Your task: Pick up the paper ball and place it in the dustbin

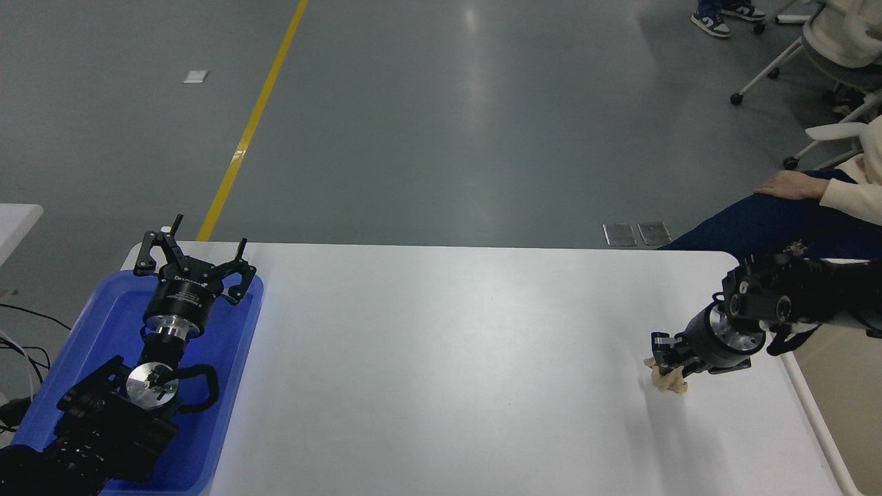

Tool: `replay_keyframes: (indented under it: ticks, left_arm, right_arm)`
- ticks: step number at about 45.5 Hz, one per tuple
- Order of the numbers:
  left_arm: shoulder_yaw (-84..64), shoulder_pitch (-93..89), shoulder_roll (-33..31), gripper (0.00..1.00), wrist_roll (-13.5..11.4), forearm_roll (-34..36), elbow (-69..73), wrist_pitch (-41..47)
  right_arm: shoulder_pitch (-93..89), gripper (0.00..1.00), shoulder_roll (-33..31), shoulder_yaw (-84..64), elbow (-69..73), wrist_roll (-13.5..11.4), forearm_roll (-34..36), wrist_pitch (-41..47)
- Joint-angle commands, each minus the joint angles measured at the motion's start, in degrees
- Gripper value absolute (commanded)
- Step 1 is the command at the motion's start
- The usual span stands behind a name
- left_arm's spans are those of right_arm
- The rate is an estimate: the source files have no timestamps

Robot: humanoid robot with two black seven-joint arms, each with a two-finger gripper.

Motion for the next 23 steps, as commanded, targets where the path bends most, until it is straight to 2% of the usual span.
replay_keyframes:
  ticks: [1, 8, 23]
  left_arm:
    - [0.0, 0.0, 0.0, 1.00, 0.1, 0.0, 0.0, 0.0]
    - [0.0, 0.1, 0.0, 1.00, 0.1, 0.0, 0.0, 0.0]
    - [0.0, 0.1, 0.0, 1.00, 0.0, 0.0, 0.1, 0.0]
  right_arm:
    - [14.7, 0.00, -2.6, -3.2, 14.3, 0.0, 0.6, 9.0]
    - [27.8, 0.00, -2.9, -9.4, 21.7, 0.3, 5.8, 15.1]
    - [48.9, 0.00, -2.9, -15.0, 28.4, 0.5, 7.5, 15.1]
